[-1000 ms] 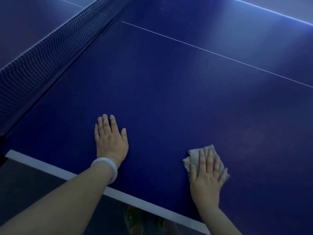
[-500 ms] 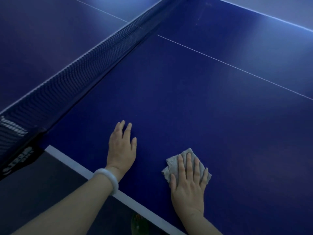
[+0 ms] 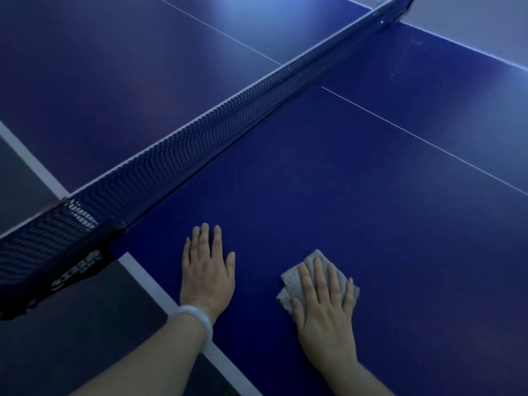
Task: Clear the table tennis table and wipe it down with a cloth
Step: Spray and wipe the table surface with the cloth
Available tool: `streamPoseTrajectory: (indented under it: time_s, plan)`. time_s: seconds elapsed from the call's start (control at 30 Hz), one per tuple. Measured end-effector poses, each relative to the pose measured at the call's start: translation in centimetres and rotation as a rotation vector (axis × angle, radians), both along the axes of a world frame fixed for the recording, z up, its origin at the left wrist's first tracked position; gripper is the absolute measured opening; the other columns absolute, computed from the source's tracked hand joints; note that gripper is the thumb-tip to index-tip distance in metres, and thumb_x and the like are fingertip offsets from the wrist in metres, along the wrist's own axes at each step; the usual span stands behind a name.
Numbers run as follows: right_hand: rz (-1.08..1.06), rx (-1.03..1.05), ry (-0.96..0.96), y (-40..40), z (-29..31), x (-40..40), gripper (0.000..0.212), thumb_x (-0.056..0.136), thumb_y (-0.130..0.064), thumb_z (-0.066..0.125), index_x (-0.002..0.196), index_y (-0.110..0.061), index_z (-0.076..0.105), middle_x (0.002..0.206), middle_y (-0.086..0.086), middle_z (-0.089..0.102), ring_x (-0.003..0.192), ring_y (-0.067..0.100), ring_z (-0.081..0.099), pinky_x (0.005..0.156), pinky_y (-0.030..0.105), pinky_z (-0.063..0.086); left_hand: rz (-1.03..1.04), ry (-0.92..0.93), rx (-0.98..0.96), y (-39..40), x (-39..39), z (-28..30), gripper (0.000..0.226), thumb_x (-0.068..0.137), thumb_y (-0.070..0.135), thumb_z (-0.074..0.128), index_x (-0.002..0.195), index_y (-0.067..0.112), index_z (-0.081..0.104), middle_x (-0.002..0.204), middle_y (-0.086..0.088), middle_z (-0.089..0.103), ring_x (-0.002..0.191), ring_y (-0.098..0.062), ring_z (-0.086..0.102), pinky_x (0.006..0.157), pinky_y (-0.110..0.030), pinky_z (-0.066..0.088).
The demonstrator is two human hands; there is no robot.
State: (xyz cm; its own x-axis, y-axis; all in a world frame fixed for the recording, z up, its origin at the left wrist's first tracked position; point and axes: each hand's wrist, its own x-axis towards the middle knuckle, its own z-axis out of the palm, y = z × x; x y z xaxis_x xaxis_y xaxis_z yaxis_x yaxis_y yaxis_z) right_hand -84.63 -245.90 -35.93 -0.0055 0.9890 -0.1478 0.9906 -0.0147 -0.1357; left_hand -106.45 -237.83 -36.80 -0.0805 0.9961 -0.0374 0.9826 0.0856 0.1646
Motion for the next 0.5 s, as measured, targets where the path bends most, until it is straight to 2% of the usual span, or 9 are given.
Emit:
streamPoseTrajectory:
  time_s: [0.07, 0.1, 0.17, 0.23, 0.27, 0.33, 0.43, 0.5]
  plan:
    - [0.092, 0.005, -0.046, 4.0, -0.4, 1.5, 0.060, 0.100, -0.046, 0.018, 0.156, -0.026, 0.010, 0.164, 0.001, 0.003, 0.151, 0.025, 0.000, 0.117, 0.059, 0.006, 0.001, -0.021, -0.006, -0.1, 0.1, 0.0, 0.068, 0.096, 0.049, 0.007, 0.155, 0.015, 0.011, 0.162, -0.011, 0.007, 0.150, -0.023, -0.001, 0.122, -0.041, 0.000]
    - [0.057, -0.005, -0.062, 6.2, -0.5, 2.5, 0.060, 0.101, -0.046, 0.014, 0.156, -0.029, 0.001, 0.164, 0.000, -0.007, 0.151, 0.024, -0.008, 0.117, 0.059, 0.001, 0.003, -0.023, -0.007, 0.0, 0.1, -0.1, 0.068, 0.096, 0.049, 0.006, 0.155, 0.015, 0.010, 0.162, -0.010, 0.007, 0.150, -0.022, -0.002, 0.122, -0.040, 0.000]
    - [-0.182, -0.065, -0.057, 10.2, -0.7, 3.9, 0.059, 0.102, -0.044, 0.011, 0.154, -0.031, -0.014, 0.161, -0.001, -0.024, 0.148, 0.026, -0.020, 0.116, 0.062, -0.007, 0.007, -0.017, -0.009, 0.0, 0.1, -0.2, 0.067, 0.097, 0.049, 0.006, 0.155, 0.015, 0.009, 0.162, -0.010, 0.007, 0.150, -0.022, -0.002, 0.122, -0.041, 0.000]
    - [-0.434, -0.122, 0.009, 13.6, -0.1, 3.1, 0.059, 0.102, -0.046, 0.011, 0.153, -0.032, -0.015, 0.160, 0.000, -0.027, 0.147, 0.030, -0.022, 0.113, 0.066, -0.008, 0.007, -0.005, -0.012, 0.1, 0.1, -0.1, 0.065, 0.100, 0.049, 0.005, 0.155, 0.015, 0.010, 0.162, -0.010, 0.008, 0.150, -0.023, 0.000, 0.121, -0.040, 0.000]
    - [-0.486, -0.144, 0.051, 14.8, 0.3, 2.0, 0.059, 0.102, -0.047, 0.012, 0.153, -0.034, -0.014, 0.160, 0.000, -0.026, 0.147, 0.031, -0.022, 0.112, 0.068, -0.009, 0.007, -0.004, -0.020, 0.0, 0.1, 0.0, 0.065, 0.099, 0.049, 0.003, 0.155, 0.015, 0.010, 0.162, -0.010, 0.007, 0.150, -0.023, 0.000, 0.121, -0.040, -0.002]
    - [-0.369, -0.144, 0.069, 15.5, 0.6, -1.2, 0.059, 0.103, -0.044, 0.016, 0.152, -0.038, -0.016, 0.159, -0.002, -0.028, 0.146, 0.034, -0.023, 0.110, 0.070, -0.012, 0.006, -0.006, -0.026, 0.0, 0.2, 0.1, 0.067, 0.097, 0.049, 0.000, 0.155, 0.016, 0.007, 0.162, -0.010, 0.004, 0.150, -0.022, -0.003, 0.121, -0.040, -0.004]
    - [0.112, -0.035, 0.046, 12.8, 0.1, -4.6, 0.054, 0.104, -0.045, 0.015, 0.151, -0.041, -0.010, 0.160, -0.007, -0.023, 0.147, 0.030, -0.024, 0.113, 0.065, -0.013, 0.006, 0.003, -0.031, 0.1, 0.1, 0.3, 0.067, 0.097, 0.048, 0.000, 0.155, 0.015, 0.006, 0.162, -0.010, 0.003, 0.150, -0.023, -0.003, 0.121, -0.040, -0.003]
    - [0.304, -0.004, -0.007, 10.8, -0.5, -3.0, 0.053, 0.103, -0.047, 0.011, 0.154, -0.038, -0.003, 0.162, -0.007, -0.017, 0.148, 0.027, -0.021, 0.116, 0.062, -0.008, -0.002, -0.001, -0.031, 0.0, 0.2, 0.4, 0.070, 0.095, 0.048, -0.002, 0.155, 0.015, 0.006, 0.162, -0.010, 0.003, 0.150, -0.024, -0.003, 0.121, -0.041, -0.004]
